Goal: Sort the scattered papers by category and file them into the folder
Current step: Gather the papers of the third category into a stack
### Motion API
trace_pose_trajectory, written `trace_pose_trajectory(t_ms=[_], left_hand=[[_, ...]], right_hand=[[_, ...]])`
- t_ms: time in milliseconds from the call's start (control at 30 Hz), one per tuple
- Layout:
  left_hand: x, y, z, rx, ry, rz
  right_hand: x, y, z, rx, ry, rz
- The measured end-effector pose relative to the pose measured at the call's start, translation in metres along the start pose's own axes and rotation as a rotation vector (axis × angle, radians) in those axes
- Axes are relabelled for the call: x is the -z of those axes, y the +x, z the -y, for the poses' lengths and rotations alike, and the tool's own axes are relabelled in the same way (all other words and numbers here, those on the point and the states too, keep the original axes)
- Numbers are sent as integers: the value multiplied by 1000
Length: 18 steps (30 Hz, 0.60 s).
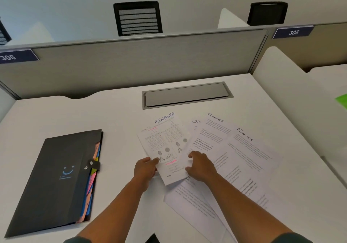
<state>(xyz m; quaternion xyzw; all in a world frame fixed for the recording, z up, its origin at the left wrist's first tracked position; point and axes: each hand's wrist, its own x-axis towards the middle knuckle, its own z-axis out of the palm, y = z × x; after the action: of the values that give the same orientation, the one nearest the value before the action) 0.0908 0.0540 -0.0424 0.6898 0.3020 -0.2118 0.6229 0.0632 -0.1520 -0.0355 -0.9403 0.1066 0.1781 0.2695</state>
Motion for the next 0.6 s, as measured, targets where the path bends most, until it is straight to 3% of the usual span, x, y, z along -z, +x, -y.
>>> trace_pose_trajectory(t_ms=[167,400,600], left_hand=[[-6,-4,-6,-95,118,10],[1,-8,-1,-124,186,38],[5,-12,10,-122,196,1]], right_hand=[[15,6,-21,75,-100,39],[38,14,-43,224,-471,225],[42,24,-28,253,-512,222]])
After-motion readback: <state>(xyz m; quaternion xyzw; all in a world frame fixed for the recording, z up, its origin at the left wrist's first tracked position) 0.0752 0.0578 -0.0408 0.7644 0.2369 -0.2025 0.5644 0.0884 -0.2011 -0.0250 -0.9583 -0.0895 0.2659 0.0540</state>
